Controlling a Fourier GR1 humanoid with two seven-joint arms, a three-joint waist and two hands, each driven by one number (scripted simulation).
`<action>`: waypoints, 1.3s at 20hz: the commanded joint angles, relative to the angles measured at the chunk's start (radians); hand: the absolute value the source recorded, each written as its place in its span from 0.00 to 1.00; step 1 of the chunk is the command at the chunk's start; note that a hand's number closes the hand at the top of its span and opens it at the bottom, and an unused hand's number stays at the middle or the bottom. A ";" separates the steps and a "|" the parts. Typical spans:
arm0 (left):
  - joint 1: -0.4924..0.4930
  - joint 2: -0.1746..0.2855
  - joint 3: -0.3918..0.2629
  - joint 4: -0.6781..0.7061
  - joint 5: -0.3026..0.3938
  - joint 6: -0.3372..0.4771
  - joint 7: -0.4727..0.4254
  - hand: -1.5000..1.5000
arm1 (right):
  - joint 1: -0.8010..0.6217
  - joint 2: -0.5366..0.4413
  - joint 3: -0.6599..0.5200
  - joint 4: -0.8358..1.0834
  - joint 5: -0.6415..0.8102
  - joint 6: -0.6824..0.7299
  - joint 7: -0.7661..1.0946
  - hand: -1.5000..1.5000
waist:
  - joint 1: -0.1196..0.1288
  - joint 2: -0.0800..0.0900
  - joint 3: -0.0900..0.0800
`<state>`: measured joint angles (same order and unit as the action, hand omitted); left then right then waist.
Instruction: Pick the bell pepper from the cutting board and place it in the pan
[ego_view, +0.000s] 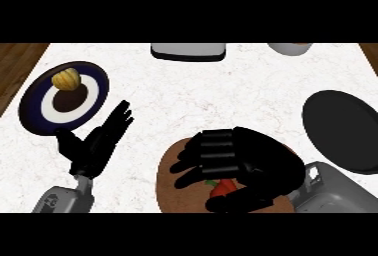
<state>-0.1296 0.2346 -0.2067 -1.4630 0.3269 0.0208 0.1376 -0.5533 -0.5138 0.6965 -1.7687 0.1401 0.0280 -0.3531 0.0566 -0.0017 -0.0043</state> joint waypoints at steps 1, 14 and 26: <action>-0.043 -0.039 -0.005 0.001 0.008 0.024 0.045 0.50 | -0.105 0.077 0.117 0.076 0.151 0.041 -0.090 0.00 | -0.027 0.005 0.004; 0.005 -0.023 0.010 -0.047 0.007 0.046 0.065 0.50 | -0.327 0.000 0.541 -0.087 0.755 0.492 0.559 0.00 | -0.080 -0.024 0.001; 0.091 -0.042 -0.019 -0.055 -0.016 0.007 -0.003 0.50 | -0.061 0.327 0.766 -0.048 0.904 1.003 1.052 0.00 | -0.065 -0.003 0.003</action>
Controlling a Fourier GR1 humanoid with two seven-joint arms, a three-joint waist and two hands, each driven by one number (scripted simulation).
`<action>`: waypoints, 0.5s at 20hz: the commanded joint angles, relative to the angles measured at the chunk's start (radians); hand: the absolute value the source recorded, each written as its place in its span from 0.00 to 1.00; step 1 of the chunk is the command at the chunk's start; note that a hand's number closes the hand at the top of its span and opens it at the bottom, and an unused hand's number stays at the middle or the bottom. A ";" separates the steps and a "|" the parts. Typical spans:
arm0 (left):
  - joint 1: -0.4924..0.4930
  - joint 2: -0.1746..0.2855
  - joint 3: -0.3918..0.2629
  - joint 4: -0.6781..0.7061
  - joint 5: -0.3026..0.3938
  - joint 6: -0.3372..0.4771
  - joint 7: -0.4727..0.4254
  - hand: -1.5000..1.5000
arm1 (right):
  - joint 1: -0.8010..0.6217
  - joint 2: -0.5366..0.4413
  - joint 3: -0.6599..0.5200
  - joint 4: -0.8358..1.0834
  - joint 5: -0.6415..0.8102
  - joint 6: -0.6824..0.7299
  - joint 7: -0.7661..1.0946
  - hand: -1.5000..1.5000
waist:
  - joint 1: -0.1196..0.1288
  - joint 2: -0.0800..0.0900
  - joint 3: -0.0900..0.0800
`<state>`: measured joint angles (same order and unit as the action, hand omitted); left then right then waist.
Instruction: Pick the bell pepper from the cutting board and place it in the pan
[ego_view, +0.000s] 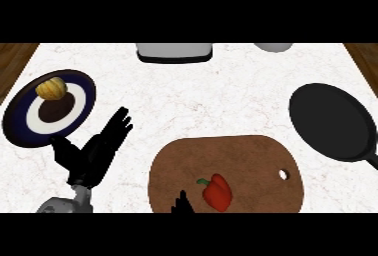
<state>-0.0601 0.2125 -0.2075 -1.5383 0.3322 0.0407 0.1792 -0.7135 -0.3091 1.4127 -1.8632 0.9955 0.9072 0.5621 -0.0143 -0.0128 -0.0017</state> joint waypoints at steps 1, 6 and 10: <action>0.012 0.001 -0.008 -0.028 -0.021 0.001 0.013 0.50 | 0.120 0.145 0.032 0.064 0.062 0.124 0.149 0.00 | 0.011 0.009 0.001; 0.057 -0.035 -0.018 -0.021 -0.034 -0.011 -0.044 0.50 | 0.144 0.061 0.069 0.072 0.150 0.023 0.130 0.00 | 0.018 0.011 0.002; -0.005 -0.010 0.018 0.005 -0.021 -0.029 0.006 0.50 | 0.090 0.075 0.056 0.063 0.169 0.050 0.117 0.00 | 0.017 0.012 0.002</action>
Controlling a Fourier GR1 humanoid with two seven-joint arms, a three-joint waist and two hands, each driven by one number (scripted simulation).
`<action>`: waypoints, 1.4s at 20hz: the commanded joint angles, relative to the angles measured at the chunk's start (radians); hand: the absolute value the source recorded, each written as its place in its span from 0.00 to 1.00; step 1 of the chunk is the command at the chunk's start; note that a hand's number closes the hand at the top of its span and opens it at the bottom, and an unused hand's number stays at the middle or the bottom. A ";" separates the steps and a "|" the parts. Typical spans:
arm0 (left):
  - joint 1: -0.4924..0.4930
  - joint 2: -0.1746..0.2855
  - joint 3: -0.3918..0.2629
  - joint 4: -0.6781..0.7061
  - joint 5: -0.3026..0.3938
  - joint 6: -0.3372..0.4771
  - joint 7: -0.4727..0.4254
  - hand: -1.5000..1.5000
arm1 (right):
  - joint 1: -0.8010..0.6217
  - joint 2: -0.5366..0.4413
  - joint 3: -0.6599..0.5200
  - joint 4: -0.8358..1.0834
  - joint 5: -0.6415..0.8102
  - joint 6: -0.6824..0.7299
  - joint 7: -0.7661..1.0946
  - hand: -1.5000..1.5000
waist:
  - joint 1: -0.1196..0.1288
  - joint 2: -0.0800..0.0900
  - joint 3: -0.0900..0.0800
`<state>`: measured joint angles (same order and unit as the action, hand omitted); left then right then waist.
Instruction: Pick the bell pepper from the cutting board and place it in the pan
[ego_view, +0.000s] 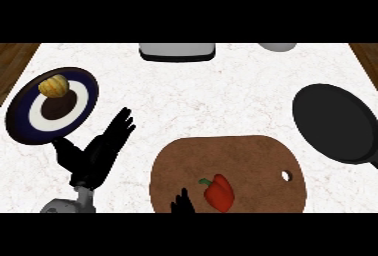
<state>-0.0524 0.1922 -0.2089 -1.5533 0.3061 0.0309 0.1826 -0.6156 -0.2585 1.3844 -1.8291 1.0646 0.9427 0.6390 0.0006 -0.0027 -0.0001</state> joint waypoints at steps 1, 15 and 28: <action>0.010 0.004 -0.004 -0.037 0.008 -0.017 0.026 0.50 | -0.081 0.002 0.029 0.018 0.083 0.048 -0.005 0.00 | 0.008 0.001 0.000; -0.060 -0.035 0.045 -0.008 -0.026 -0.015 0.073 0.50 | -0.023 -0.052 0.002 0.123 0.287 -0.114 -0.149 0.00 | 0.002 0.002 0.000; 0.026 -0.036 0.051 -0.011 -0.042 -0.065 0.005 0.50 | 0.005 0.005 -0.121 0.324 0.369 -0.352 -0.248 1.00 | 0.007 0.005 0.001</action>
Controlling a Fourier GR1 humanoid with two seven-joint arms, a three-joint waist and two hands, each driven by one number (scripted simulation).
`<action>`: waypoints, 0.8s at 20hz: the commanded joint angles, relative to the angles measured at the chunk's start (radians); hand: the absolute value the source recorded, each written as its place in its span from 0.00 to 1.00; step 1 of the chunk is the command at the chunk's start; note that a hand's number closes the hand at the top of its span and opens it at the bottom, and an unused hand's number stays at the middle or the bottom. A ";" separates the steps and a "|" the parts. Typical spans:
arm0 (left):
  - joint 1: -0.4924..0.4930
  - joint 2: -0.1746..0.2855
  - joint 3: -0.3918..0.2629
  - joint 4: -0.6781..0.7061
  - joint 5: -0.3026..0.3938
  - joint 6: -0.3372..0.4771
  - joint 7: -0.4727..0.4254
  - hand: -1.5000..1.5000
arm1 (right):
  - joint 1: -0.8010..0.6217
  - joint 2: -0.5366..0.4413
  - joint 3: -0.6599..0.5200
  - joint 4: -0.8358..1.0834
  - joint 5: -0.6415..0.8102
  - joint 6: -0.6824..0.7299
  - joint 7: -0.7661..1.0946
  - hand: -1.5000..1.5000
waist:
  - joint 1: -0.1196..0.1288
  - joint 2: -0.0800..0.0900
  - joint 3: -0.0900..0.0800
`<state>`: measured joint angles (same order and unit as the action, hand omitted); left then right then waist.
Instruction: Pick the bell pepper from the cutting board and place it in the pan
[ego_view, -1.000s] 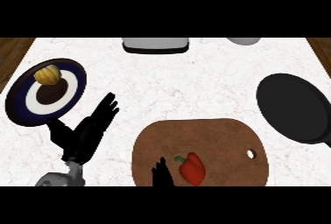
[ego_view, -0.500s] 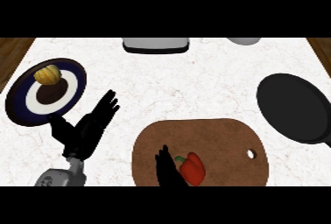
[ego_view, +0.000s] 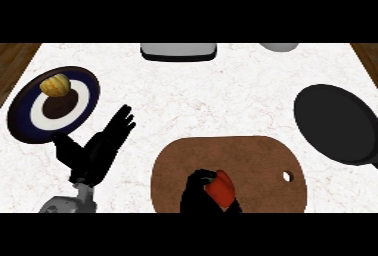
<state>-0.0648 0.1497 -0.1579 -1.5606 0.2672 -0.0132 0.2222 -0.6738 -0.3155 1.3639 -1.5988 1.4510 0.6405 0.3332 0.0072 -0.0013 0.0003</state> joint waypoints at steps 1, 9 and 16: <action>0.030 0.004 0.014 -0.008 0.001 0.006 -0.012 0.50 | 0.171 0.007 -0.200 0.013 -0.064 -0.065 0.164 1.00 | -0.040 0.003 0.003; 0.053 0.010 0.040 -0.028 -0.001 0.029 -0.022 0.50 | 0.494 0.229 -0.738 0.043 -0.307 -0.280 0.498 1.00 | -0.095 0.010 0.005; 0.018 -0.006 0.005 -0.052 -0.007 0.030 0.033 0.50 | 0.475 0.233 -0.755 -0.160 -0.071 -0.567 0.661 1.00 | -0.032 -0.005 0.001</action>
<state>-0.0302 0.1577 -0.1330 -1.5965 0.2690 0.0038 0.2249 -0.2101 -0.0865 0.6442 -1.6884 1.2984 0.2175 0.9223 -0.0458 -0.0039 0.0024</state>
